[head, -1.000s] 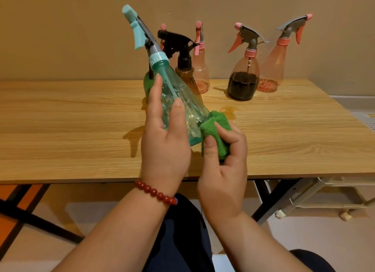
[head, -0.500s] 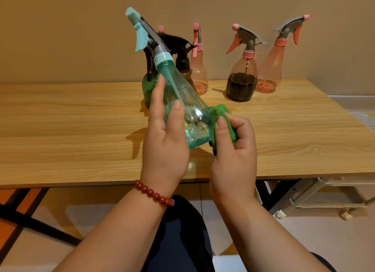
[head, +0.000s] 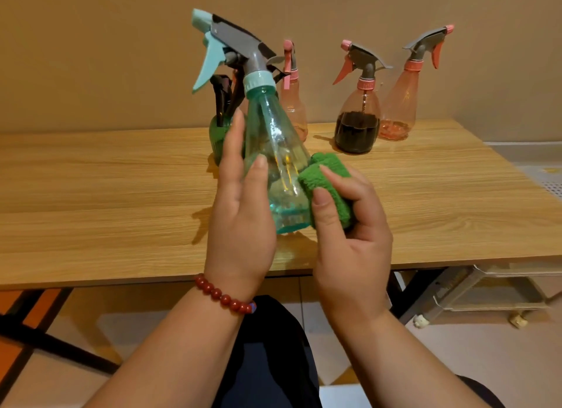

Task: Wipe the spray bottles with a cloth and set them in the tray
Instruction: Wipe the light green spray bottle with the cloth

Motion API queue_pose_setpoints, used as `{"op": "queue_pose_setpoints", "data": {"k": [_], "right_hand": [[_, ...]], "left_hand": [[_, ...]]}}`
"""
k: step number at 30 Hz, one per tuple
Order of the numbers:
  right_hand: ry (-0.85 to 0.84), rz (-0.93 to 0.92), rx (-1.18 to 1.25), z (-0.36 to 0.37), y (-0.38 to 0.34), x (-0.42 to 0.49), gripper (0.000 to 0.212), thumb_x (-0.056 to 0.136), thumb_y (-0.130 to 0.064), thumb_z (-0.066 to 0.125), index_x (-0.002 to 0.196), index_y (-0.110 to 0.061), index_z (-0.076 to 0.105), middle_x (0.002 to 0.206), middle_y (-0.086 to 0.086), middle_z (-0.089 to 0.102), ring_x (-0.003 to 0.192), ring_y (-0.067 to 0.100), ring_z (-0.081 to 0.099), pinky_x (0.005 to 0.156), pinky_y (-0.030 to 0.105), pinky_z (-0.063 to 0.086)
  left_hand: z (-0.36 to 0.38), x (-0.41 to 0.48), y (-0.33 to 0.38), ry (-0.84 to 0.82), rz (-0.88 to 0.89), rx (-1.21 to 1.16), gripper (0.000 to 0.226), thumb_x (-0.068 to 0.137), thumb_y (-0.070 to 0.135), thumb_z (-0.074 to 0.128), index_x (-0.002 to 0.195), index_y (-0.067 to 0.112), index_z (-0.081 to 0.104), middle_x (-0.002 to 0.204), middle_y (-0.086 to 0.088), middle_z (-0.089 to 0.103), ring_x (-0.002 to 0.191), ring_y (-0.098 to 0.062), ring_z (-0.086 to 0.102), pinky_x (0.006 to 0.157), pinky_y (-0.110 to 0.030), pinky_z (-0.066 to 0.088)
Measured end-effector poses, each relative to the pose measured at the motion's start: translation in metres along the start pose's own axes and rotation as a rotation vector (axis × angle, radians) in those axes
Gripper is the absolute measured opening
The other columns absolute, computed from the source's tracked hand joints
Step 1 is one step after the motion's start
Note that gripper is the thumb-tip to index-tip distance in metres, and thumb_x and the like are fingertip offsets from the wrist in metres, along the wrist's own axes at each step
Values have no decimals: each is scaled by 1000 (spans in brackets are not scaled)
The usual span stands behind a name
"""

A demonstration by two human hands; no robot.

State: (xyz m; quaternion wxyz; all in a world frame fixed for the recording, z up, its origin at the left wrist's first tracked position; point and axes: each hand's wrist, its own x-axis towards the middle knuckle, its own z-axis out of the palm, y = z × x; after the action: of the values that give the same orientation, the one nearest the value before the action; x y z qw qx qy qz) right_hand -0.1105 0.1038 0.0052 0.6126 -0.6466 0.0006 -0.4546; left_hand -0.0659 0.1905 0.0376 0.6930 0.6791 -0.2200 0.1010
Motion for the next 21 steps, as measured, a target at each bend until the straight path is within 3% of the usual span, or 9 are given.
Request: {"op": "queue_pose_setpoints", "data": {"k": [2,4,7,9,11,13,16,18,21], "right_hand": [[-42,65,23,1,-6,6,17,89,-23,64,104,-28,69,121,2,62,120,13,56,100,29,46],[-101,133,51,0,-12,22,19,88,-18,66,105,-26,70,115,-1,67,113,9,60,93,25,50],[-191,210,133,-4,-18,44,21,87,-14,66,106,-23,71,112,-1,71,108,11,65,92,31,54],[-221,220,136,-6,-17,43,24,85,-19,66,108,-26,69,115,-3,70,111,8,63,92,28,53],[-220,213,116,-8,-13,31,28,81,-26,65,109,-30,69,116,-10,68,113,4,61,90,24,52],[-208,224,100,-12,-4,16,29,81,-30,65,110,-34,69,115,-16,68,114,3,60,91,28,52],[-194,238,88,-12,4,7,29,81,-34,66,109,-39,70,117,-16,67,117,1,57,94,27,50],[-192,235,90,-10,4,17,28,83,-28,66,109,-35,68,119,-15,65,117,-3,56,94,21,49],[-186,250,89,-6,3,38,28,89,-20,66,114,-32,67,124,-3,65,119,7,58,99,33,49]], "left_hand": [[1,-2,1,16,36,33,43,104,17,35,143,33,35,131,36,37,116,29,35,87,5,31],[1,-4,-4,-6,50,8,41,102,17,40,140,33,41,131,32,44,116,22,43,86,0,39],[2,-10,-8,-36,31,-60,44,93,31,44,137,39,45,141,17,49,129,1,46,103,-28,45],[1,-9,-8,-13,33,-59,43,93,29,43,135,40,45,141,15,50,130,-2,47,105,-37,45],[-2,-5,-9,0,55,-41,44,93,24,42,134,38,46,137,17,52,126,2,49,102,-29,47],[-6,-4,-12,3,60,-26,43,93,21,43,132,39,46,134,21,53,123,6,50,98,-22,47],[-7,-6,-16,-8,101,99,42,97,12,45,133,35,43,129,31,45,117,23,42,91,-1,37],[-5,-8,-19,-38,103,115,43,97,11,45,134,32,43,128,33,43,117,25,40,89,2,34],[1,-14,-21,-81,106,148,44,94,18,44,134,37,41,131,34,41,124,21,37,95,1,32]]}}
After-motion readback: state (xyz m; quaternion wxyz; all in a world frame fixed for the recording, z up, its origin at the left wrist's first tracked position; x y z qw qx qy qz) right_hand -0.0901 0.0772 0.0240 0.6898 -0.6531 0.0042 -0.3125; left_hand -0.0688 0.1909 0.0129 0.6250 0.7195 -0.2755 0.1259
